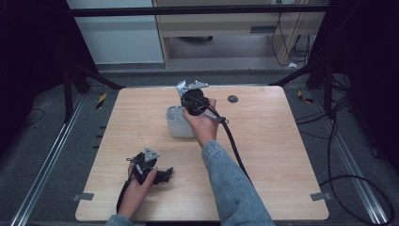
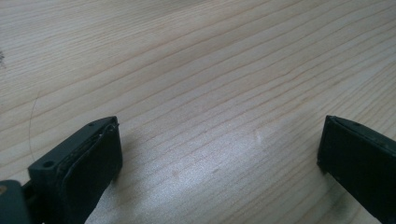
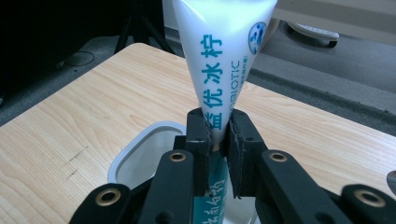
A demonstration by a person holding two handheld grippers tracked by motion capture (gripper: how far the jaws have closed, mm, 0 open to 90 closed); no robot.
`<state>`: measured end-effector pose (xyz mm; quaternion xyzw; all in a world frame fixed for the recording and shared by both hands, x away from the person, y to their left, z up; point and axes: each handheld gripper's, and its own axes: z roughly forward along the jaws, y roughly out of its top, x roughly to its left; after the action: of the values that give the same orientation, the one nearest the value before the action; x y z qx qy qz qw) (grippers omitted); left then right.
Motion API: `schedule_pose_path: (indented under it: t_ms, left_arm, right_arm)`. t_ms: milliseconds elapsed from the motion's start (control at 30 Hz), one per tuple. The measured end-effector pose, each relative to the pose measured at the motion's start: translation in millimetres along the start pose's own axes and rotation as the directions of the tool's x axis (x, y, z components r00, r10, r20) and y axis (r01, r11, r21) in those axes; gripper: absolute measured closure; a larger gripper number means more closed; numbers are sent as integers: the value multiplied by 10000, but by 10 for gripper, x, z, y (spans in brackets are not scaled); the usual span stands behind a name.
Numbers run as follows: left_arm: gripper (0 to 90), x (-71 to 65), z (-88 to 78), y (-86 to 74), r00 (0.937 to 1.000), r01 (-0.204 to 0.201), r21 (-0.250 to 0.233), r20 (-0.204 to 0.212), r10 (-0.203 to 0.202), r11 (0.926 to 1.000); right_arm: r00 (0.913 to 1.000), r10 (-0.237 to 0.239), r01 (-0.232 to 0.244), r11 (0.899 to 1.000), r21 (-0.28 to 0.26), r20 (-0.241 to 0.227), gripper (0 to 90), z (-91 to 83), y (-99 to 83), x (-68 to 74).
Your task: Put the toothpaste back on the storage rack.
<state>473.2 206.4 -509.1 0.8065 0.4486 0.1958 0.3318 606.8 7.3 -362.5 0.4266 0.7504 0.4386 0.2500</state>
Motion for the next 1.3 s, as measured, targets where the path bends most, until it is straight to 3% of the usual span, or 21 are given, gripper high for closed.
schedule_pose_path:
  t_ms: [1300]
  left_arm:
    - [0,-7,3,1,10000,-28,-28,27,28,10000]
  right_arm:
    - [10000,-45,44,9985,554,8,804,57,-171,12]
